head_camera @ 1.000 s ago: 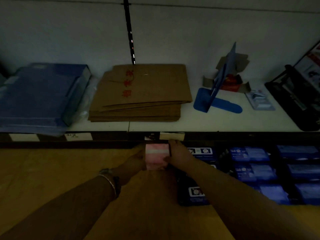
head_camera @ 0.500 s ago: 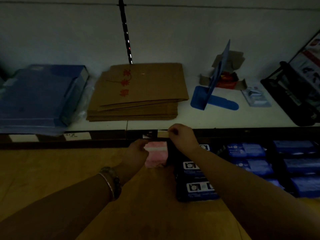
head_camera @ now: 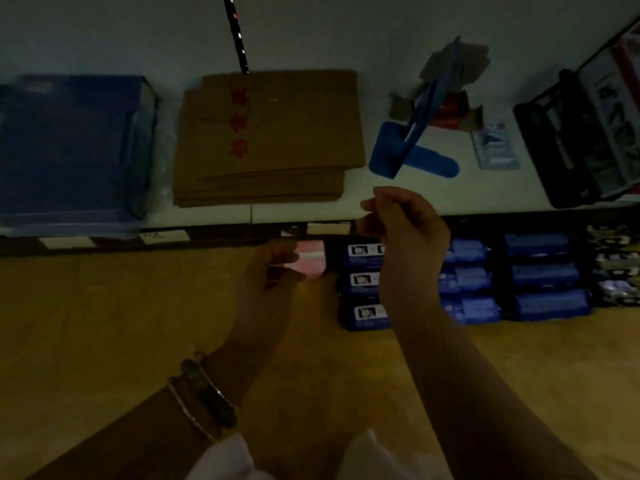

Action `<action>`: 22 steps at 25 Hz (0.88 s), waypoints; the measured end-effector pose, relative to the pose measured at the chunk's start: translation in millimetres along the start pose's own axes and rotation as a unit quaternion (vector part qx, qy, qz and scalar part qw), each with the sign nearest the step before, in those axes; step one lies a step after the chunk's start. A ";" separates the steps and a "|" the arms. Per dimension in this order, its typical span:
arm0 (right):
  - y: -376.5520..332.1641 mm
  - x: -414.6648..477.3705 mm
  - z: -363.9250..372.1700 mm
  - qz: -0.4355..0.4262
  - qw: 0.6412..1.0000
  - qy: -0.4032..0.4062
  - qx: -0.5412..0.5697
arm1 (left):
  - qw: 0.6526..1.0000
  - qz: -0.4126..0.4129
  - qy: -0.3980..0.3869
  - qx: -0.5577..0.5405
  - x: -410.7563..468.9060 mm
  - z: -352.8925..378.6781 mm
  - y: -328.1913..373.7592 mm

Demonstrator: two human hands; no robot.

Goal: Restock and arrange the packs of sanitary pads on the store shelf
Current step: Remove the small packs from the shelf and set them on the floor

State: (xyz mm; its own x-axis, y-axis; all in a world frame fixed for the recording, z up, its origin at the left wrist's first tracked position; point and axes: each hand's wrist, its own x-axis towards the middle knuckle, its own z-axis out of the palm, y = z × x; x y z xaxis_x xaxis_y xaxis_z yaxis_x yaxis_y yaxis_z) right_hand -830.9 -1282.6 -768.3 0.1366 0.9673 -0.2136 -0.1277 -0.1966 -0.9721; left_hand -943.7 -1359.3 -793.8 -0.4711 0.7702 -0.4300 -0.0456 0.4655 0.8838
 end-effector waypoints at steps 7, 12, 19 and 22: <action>-157.3 -51.1 -17.8 0.026 1.000 0.011 0.004 | 0.999 0.021 -0.032 -0.032 -103.3 -14.4 145.7; -291.0 -86.8 -25.0 -0.017 0.999 -0.028 -0.019 | 0.998 0.019 -0.013 -0.057 -174.9 -25.7 253.9; -436.4 -127.8 -60.8 -0.070 0.997 -0.025 -0.032 | 0.992 0.087 -0.030 -0.082 -254.1 -37.1 388.8; -496.3 -133.0 -70.7 -0.111 0.993 -0.033 -0.010 | 0.985 0.140 -0.031 -0.100 -284.7 -30.9 443.5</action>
State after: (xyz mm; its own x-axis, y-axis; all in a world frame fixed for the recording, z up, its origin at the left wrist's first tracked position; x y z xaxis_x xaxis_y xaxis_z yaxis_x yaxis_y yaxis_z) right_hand -716.3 -1325.0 -264.3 0.0945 0.9955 0.0118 -0.0825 0.0196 -0.9964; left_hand -857.0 -1385.6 -273.7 -0.4357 0.8839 -0.1700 -0.0978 0.1412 0.9851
